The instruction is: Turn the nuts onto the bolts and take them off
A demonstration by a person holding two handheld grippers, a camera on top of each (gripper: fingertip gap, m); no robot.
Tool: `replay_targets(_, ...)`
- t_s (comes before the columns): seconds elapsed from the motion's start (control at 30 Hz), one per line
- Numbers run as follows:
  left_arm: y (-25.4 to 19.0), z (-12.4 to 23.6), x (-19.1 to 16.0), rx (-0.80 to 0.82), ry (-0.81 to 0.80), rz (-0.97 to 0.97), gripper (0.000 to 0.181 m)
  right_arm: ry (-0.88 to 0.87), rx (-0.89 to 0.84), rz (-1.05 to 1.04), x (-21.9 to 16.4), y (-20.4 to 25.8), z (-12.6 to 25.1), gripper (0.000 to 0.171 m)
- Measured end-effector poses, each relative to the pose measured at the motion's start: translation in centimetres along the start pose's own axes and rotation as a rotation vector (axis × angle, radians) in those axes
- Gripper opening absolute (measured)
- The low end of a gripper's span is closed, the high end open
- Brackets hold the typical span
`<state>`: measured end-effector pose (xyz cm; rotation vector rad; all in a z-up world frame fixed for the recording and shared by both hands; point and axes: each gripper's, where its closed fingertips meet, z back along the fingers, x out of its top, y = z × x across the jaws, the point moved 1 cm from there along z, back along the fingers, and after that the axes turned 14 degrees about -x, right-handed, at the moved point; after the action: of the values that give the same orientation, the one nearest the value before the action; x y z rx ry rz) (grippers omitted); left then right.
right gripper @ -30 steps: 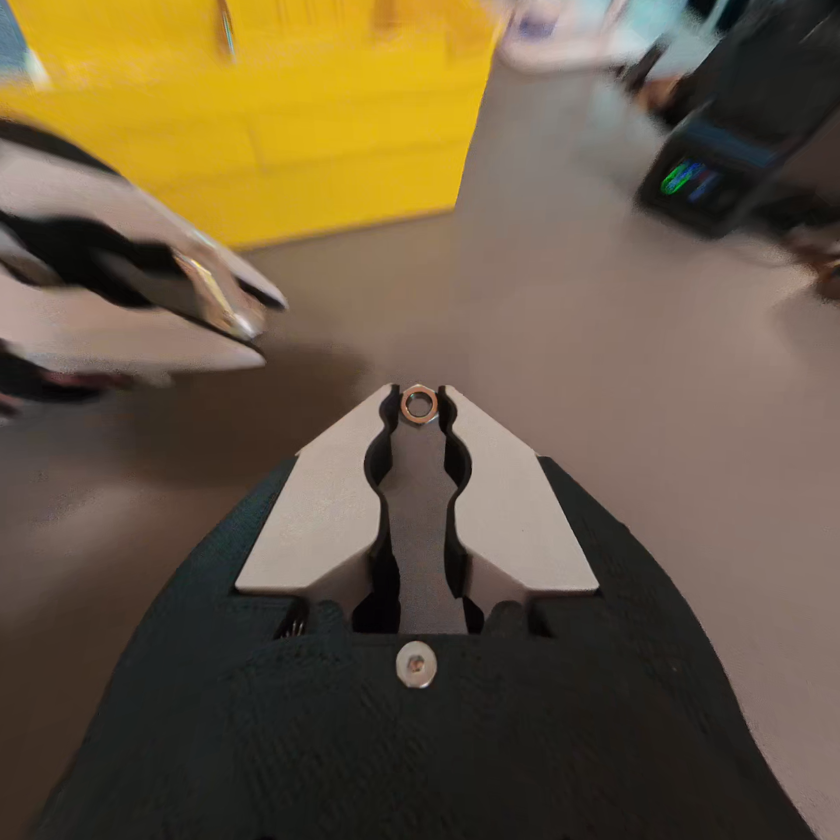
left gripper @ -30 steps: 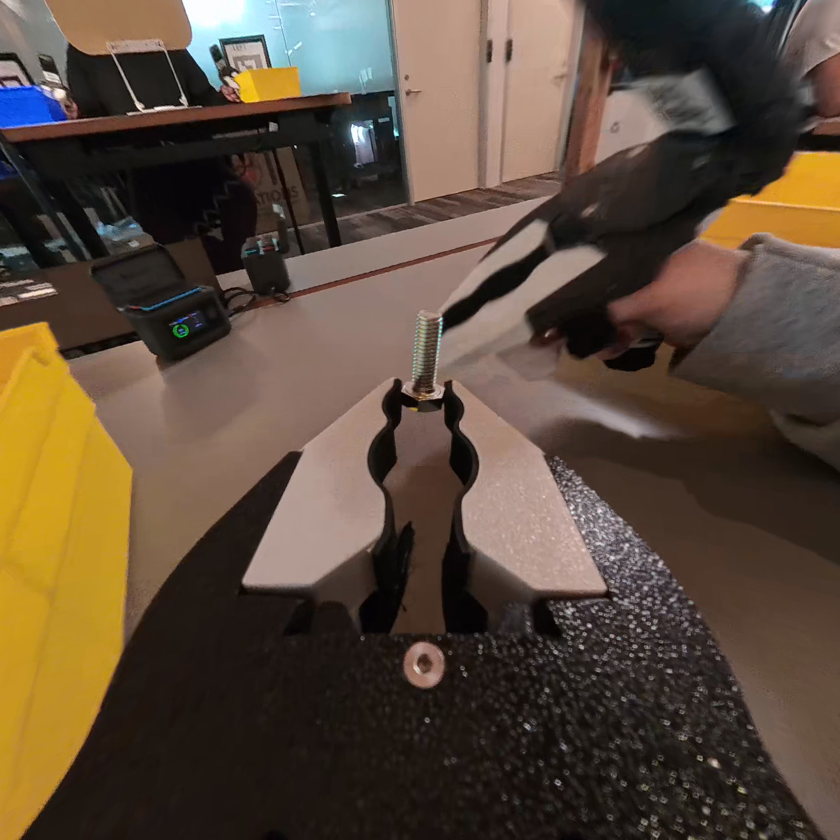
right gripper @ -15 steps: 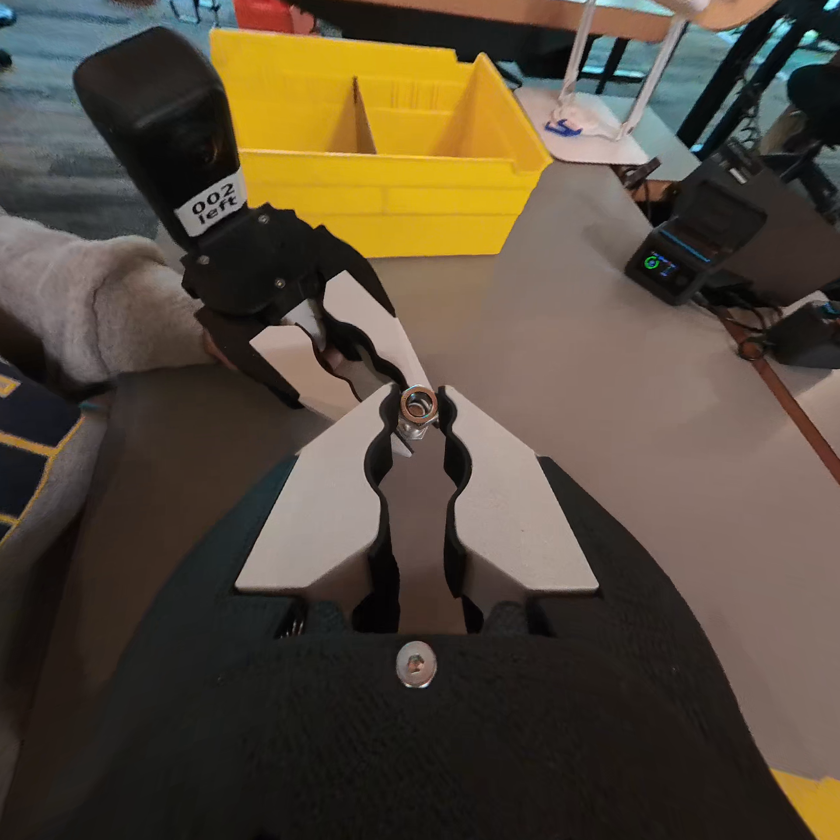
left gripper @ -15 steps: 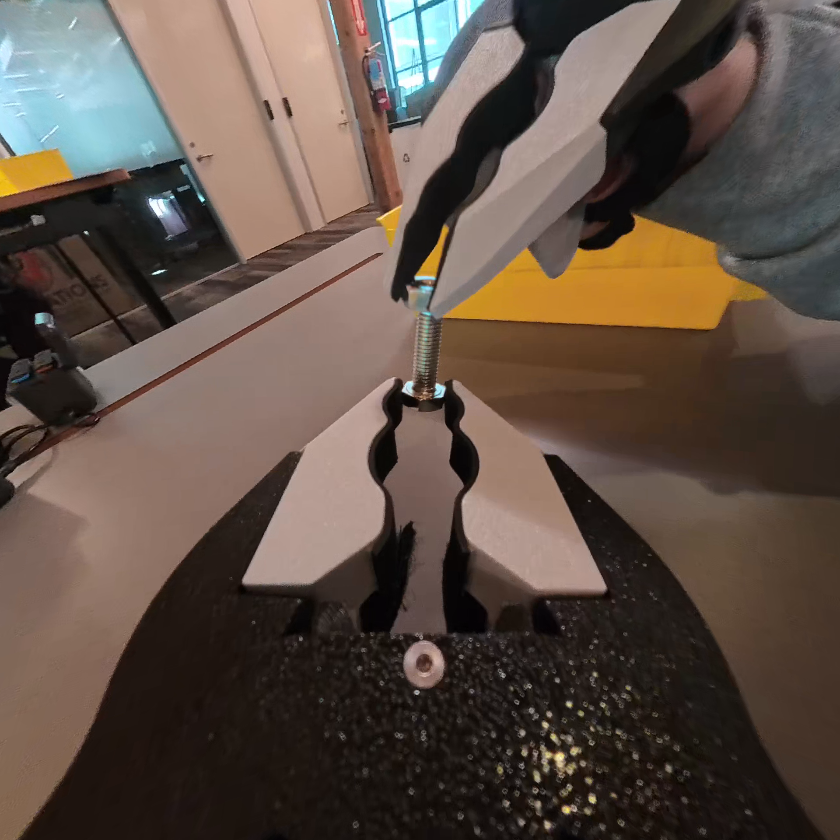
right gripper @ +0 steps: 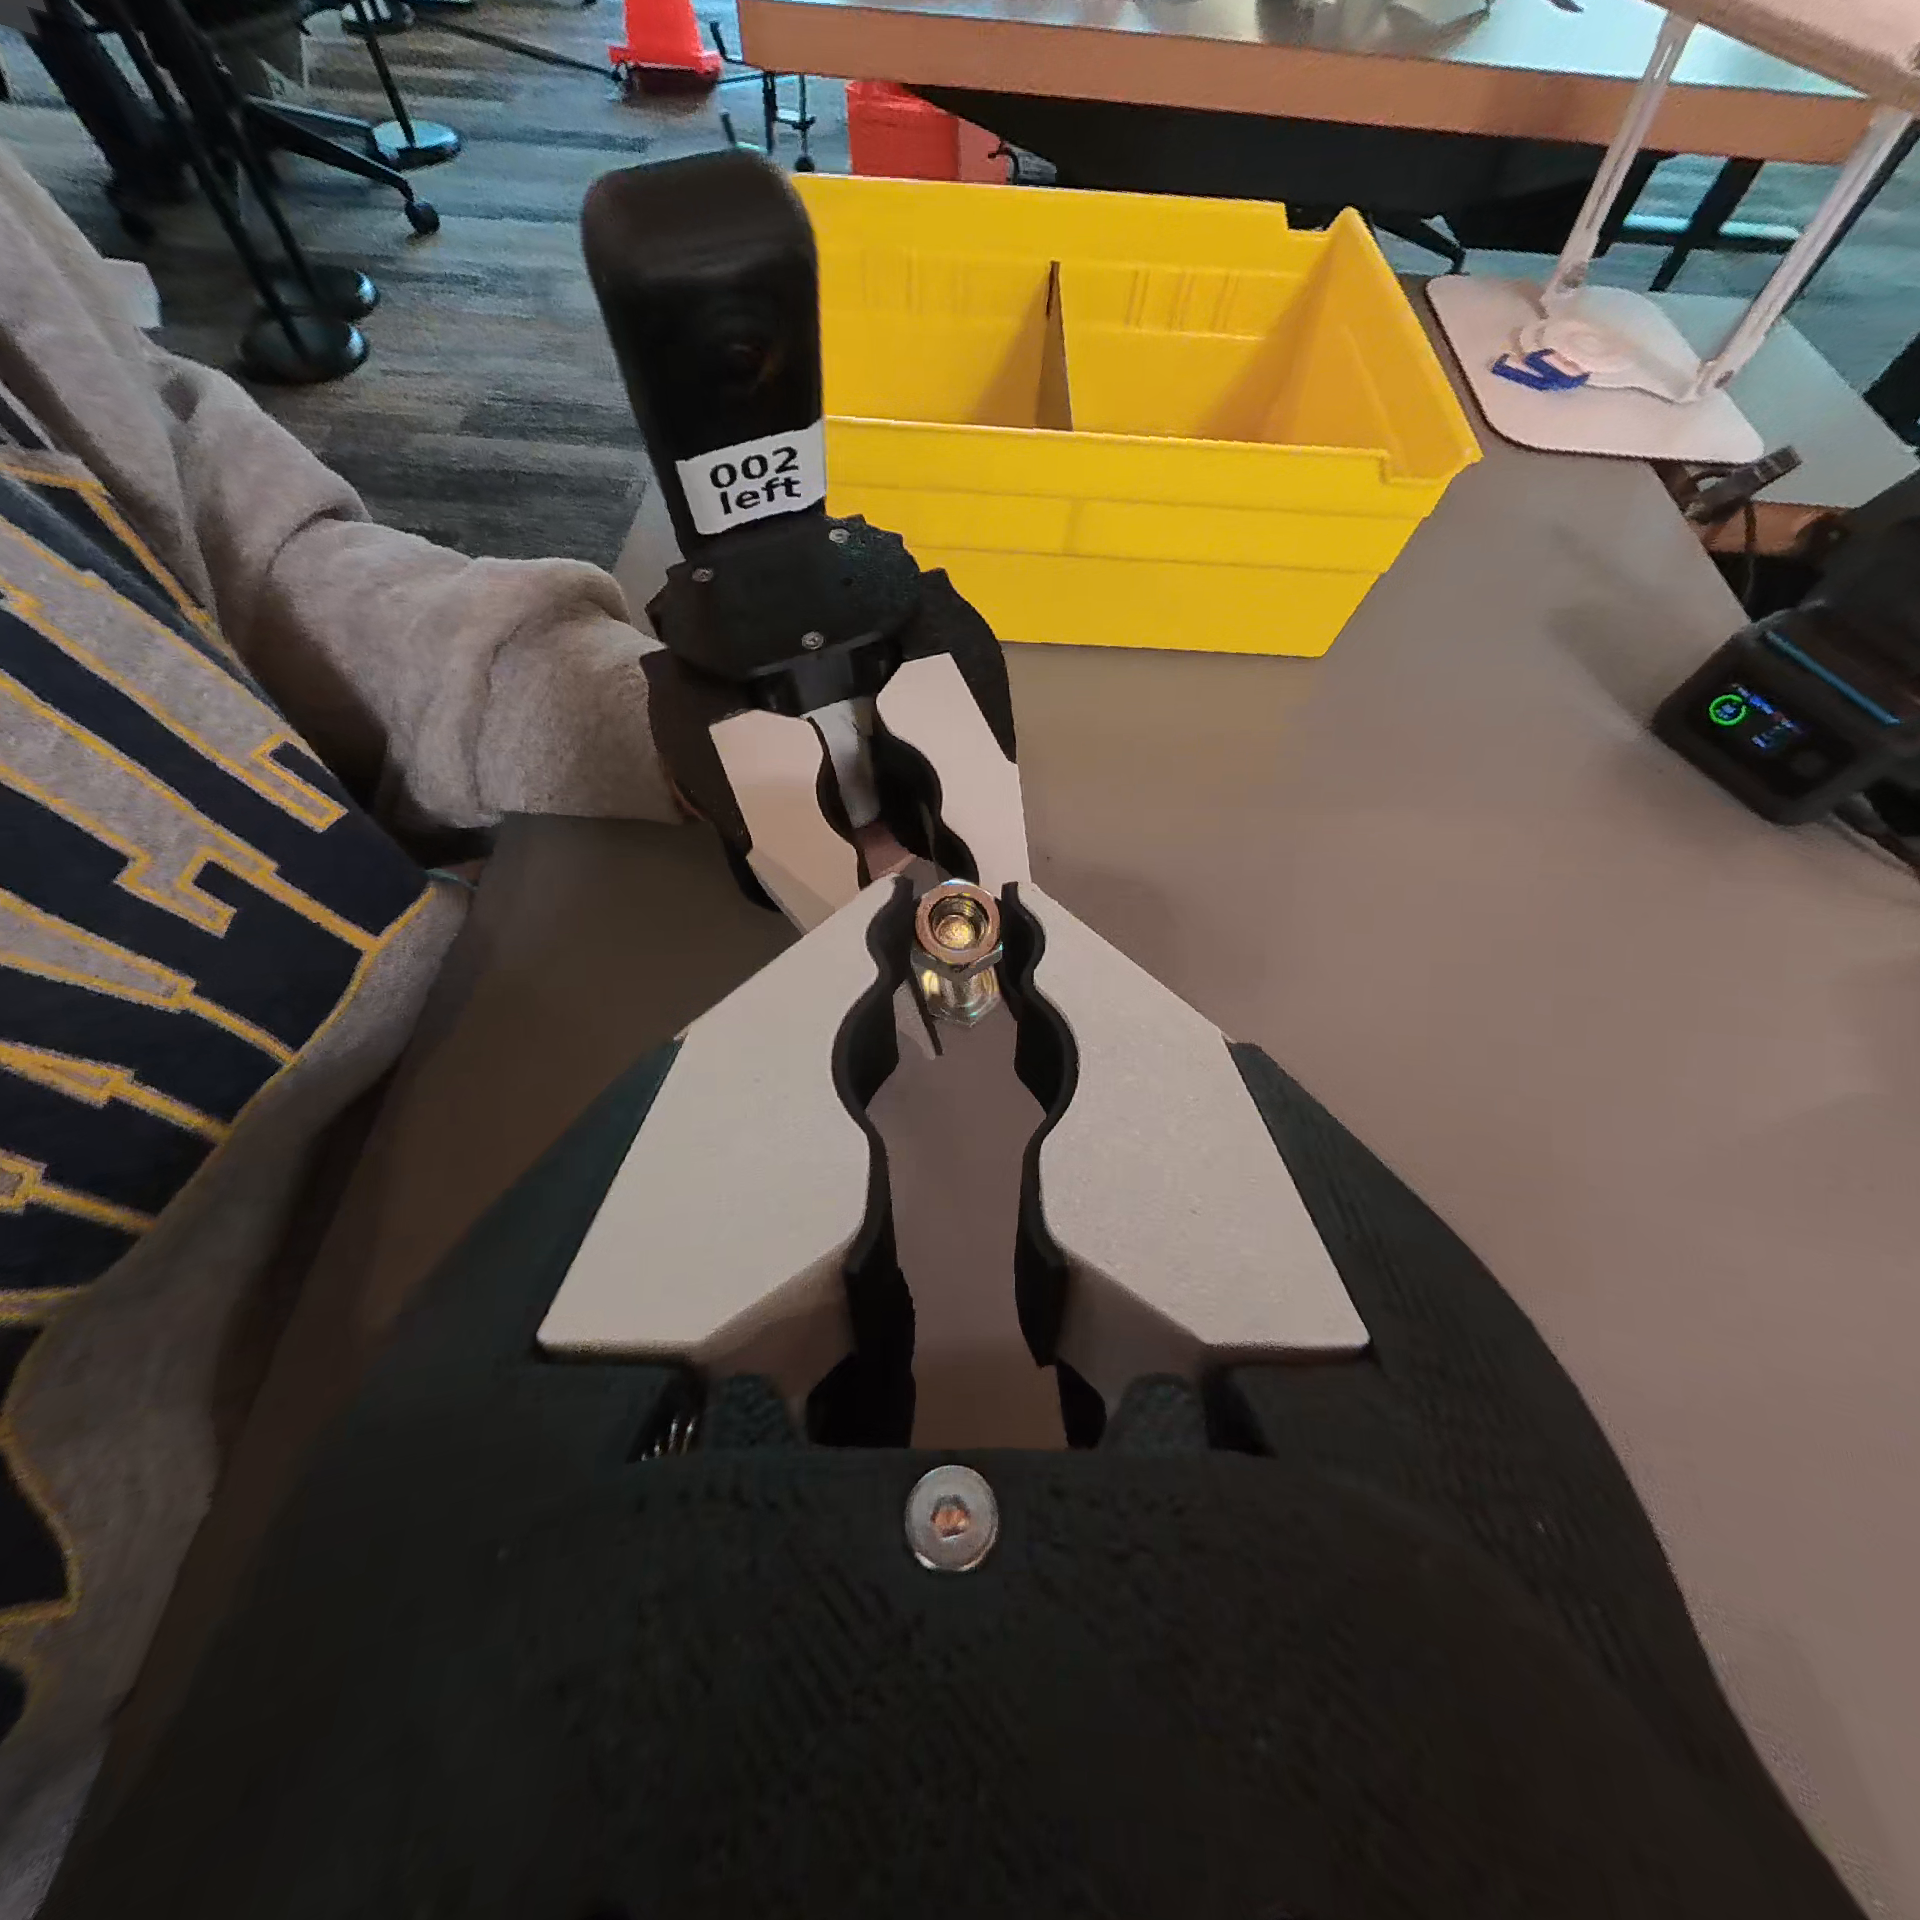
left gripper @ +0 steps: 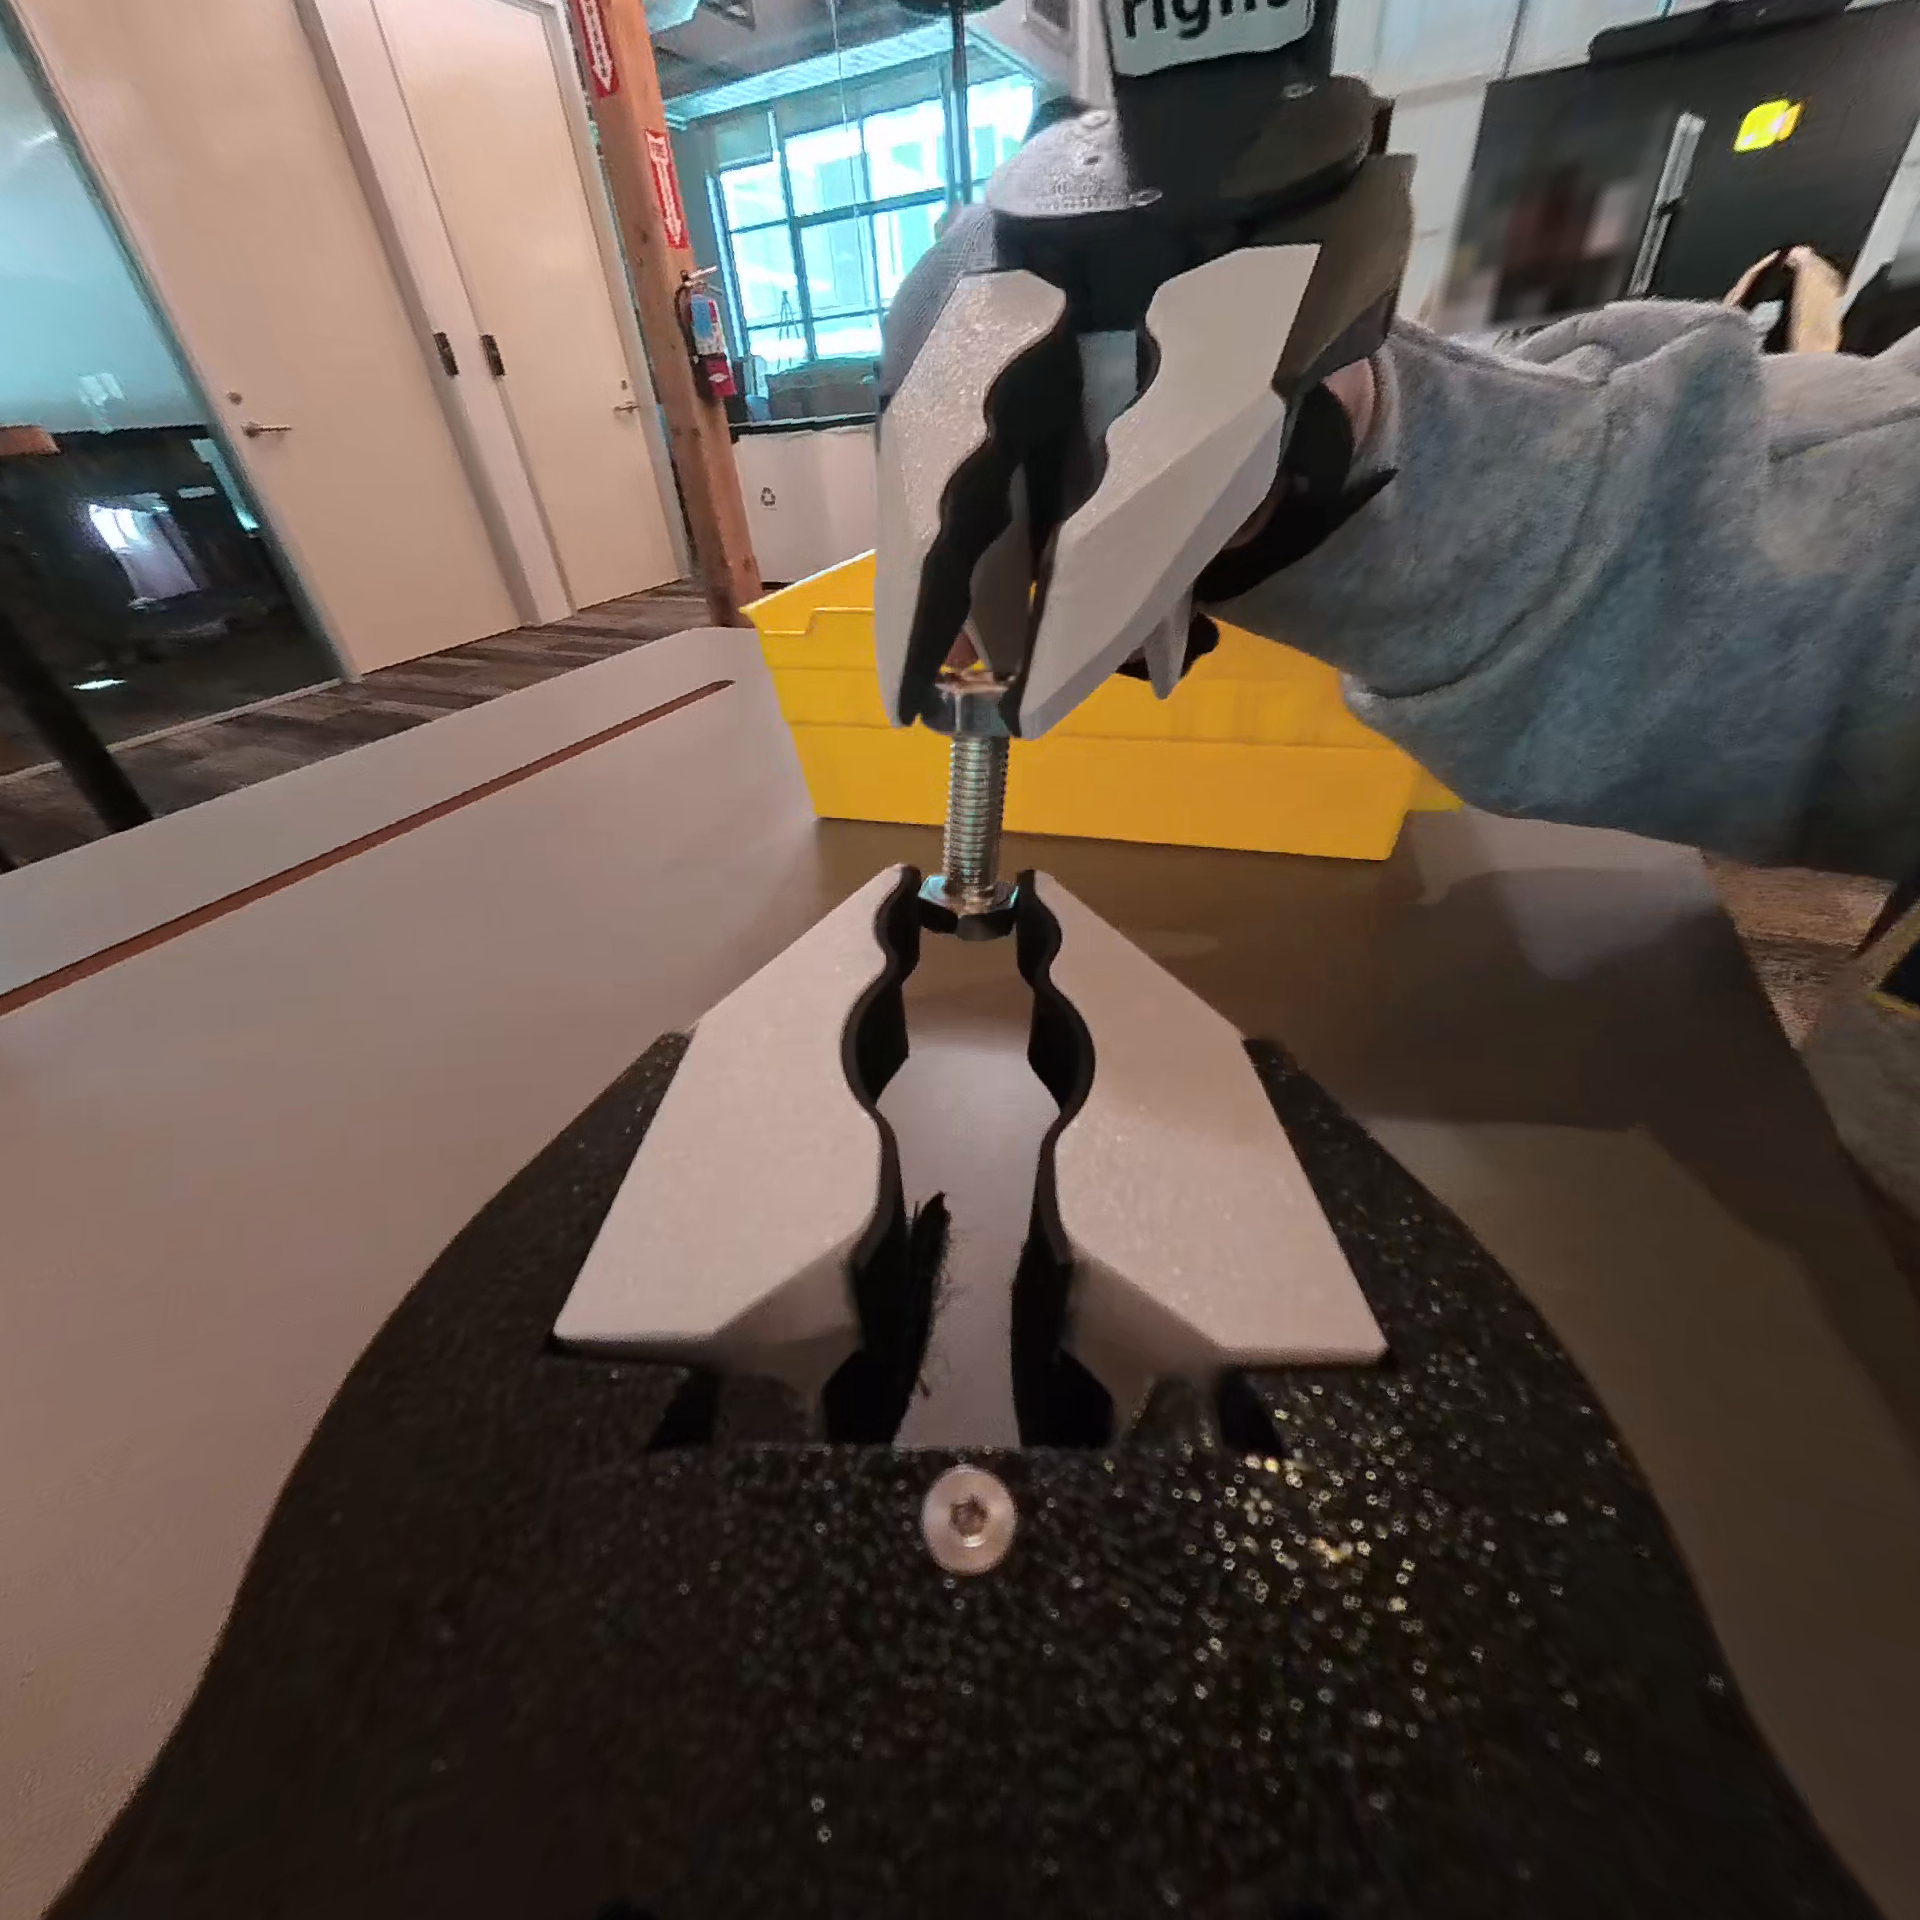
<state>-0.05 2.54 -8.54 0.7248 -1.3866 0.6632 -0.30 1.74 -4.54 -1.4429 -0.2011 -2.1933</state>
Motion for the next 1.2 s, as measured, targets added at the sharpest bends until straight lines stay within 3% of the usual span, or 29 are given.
replay_targets(0.17, 1.0, 0.1, -0.4, 0.092, 0.032, -0.006, 0.016, -0.006, -0.135, -0.068, -0.1, -0.7, -0.9, 0.016)
replay_targets(0.6, 2.9, 0.3, -1.6, 0.242, 0.118, 0.037, 0.016, -0.086, -0.768, -0.145, -1.1, -3.1, -1.8, 0.016)
replay_targets(0.73, 2.8, 0.5, -1.3, 0.228, 0.089, 0.044, 0.016, -0.129, -0.732, -0.138, -0.6, -2.8, -1.9, 0.016)
replay_targets(1.0, 1.4, 0.2, -0.7, 0.093, 0.04, 0.054, 0.017, -0.153, -0.401, -0.145, -0.2, -1.5, -1.0, 0.016)
replay_targets(1.2, 1.4, 0.1, -0.7, 0.083, 0.04, 0.062, 0.016, -0.129, -0.415, -0.16, -0.4, -1.7, -0.9, 0.016)
